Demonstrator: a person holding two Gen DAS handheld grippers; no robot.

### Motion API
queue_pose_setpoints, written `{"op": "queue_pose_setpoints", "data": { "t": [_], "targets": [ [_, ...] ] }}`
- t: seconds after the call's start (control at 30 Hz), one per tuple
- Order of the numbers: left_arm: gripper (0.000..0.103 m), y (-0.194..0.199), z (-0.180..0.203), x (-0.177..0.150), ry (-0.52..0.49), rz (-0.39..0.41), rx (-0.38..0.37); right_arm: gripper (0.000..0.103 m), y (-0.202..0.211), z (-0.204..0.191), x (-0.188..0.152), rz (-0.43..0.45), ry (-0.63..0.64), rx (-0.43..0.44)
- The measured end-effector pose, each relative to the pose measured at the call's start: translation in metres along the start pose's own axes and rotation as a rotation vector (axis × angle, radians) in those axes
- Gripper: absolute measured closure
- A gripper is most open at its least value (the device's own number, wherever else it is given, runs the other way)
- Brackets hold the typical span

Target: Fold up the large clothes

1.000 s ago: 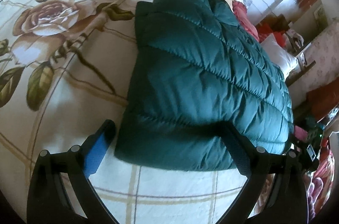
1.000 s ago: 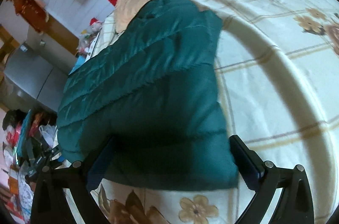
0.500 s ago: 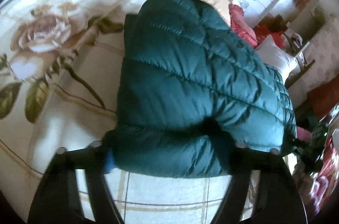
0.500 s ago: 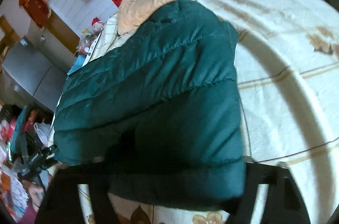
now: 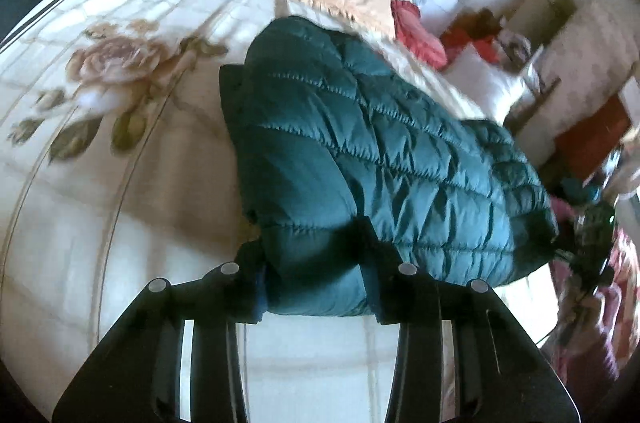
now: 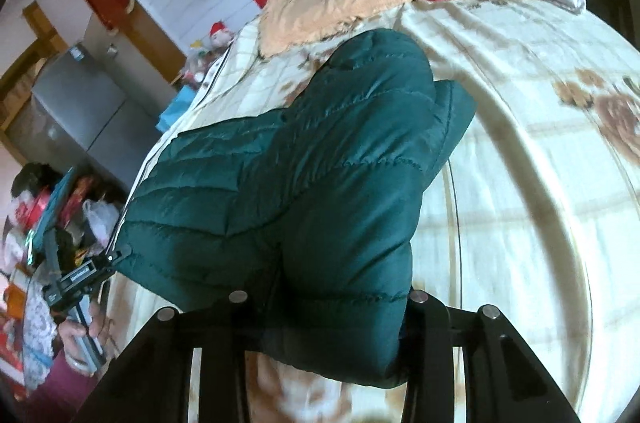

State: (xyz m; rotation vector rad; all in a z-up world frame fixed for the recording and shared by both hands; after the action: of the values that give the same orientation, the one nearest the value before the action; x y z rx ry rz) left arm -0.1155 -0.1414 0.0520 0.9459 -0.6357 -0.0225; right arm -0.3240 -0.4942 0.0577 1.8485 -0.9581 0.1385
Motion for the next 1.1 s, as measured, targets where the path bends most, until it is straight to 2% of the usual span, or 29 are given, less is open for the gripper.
{"op": "queue_pose_setpoints", "data": {
  "t": [0.07, 0.2, 0.27, 0.3, 0.37, 0.43, 0.57, 0.7, 0.77, 0.83, 1.1],
  "targets": [
    [0.066, 0.007, 0.003, -0.027, -0.022, -0.021, 0.013, 0.066, 0.010, 0.001, -0.026, -0.026, -0.014, 0.006],
    [0.065, 0.011, 0.005, -0.058, -0.023, -0.030, 0.041, 0.062, 0.017, 0.006, -0.053, -0.035, -0.052, -0.023],
    [0.058, 0.008, 0.005, -0.063, -0.013, -0.026, 0.079, 0.044, 0.010, 0.015, -0.057, -0.047, -0.082, -0.104],
    [0.053, 0.007, 0.003, -0.063, 0.001, -0.017, 0.093, 0.041, 0.007, 0.020, -0.057, -0.049, -0.093, -0.132],
    [0.051, 0.011, 0.003, -0.064, 0.038, -0.008, 0.109, 0.032, 0.004, 0.024, -0.058, -0.049, -0.097, -0.179],
    [0.051, 0.017, 0.004, -0.065, 0.059, 0.000, 0.139, 0.032, 0.012, 0.018, -0.054, -0.032, -0.080, -0.231],
    [0.051, 0.037, 0.016, -0.068, 0.034, 0.059, 0.254, 0.031, 0.040, 0.000, -0.051, 0.051, -0.018, -0.351],
    [0.051, 0.047, 0.039, -0.069, -0.024, 0.106, 0.308, 0.027, 0.057, -0.026, -0.052, 0.115, 0.003, -0.339],
    [0.051, 0.046, 0.051, -0.069, -0.046, 0.115, 0.334, 0.023, 0.058, -0.040, -0.055, 0.138, 0.022, -0.328],
    [0.051, 0.044, 0.062, -0.070, -0.068, 0.126, 0.337, 0.023, 0.059, -0.057, -0.061, 0.158, 0.055, -0.324],
    [0.051, 0.042, 0.098, -0.074, -0.130, 0.155, 0.372, 0.020, 0.046, -0.104, -0.082, 0.170, 0.129, -0.262]
  ]
}}
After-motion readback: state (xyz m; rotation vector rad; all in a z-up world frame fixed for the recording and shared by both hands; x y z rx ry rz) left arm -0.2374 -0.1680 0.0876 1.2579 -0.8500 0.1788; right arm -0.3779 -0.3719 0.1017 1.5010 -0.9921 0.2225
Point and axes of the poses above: each gripper's, at about its wrist camera, not at the fingertips, and y roughly against the way its jaws point, z to its right, x to its top, the point moved 4 cm from there along -y, roughly the way its jaws point, and after that the axes turned 5 degrees about -z, right-handed, at the moved point
